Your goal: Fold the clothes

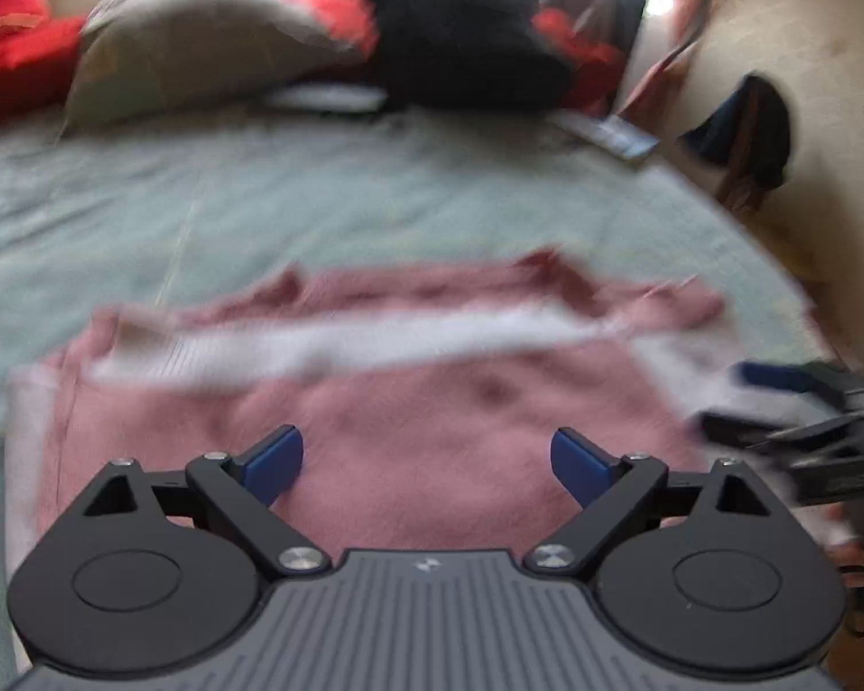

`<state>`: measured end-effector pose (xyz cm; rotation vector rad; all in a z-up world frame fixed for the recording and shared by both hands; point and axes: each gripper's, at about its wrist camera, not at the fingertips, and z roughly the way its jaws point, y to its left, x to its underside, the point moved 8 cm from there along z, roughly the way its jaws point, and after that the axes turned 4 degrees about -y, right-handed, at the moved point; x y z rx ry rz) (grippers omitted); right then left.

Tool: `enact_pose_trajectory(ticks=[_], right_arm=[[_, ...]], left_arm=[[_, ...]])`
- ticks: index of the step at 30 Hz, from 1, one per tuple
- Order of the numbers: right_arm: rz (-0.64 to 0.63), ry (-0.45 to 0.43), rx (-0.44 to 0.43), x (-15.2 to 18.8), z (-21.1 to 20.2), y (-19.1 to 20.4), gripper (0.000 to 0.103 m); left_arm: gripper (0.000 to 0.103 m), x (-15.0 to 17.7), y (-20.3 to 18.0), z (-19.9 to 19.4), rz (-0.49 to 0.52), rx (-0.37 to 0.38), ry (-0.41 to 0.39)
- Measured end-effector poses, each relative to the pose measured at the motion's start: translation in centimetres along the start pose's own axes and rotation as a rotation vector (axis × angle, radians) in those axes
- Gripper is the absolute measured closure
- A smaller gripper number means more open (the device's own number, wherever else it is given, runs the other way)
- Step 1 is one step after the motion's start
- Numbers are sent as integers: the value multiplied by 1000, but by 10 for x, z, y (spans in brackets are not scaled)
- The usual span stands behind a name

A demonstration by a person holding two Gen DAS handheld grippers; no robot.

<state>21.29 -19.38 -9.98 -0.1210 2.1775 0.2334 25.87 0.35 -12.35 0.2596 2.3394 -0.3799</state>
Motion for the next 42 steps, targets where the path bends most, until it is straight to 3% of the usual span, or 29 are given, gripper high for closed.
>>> enact_pose_trajectory(ticks=[3, 9, 14, 17, 22, 25, 32, 38, 42], right_arm=[[65, 29, 42, 7, -4, -17, 0], [133, 22, 33, 15, -17, -24, 0], [182, 9, 16, 21, -29, -27, 0], [214, 11, 12, 27, -35, -32, 0], [207, -44, -39, 15, -56, -27, 0], [183, -64, -125, -3, -56, -15, 0], [58, -69, -222, -44, -22, 17, 0], [-26, -17, -206, -62, 32, 28, 0], [2, 21, -195, -68, 73, 20, 0]], left_arm=[[11, 0, 5, -8, -3, -65, 9], [9, -8, -16, -53, 53, -28, -72], [9, 15, -8, -43, 19, -31, -10], [10, 34, 15, -33, -39, -99, 56], [8, 30, 12, -76, -26, -74, -40], [8, 23, 7, -96, 0, -76, -78], [7, 22, 0, -107, 20, -22, -114], [5, 14, 8, -101, 15, 9, -146], [4, 8, 11, -88, 61, 21, -144]])
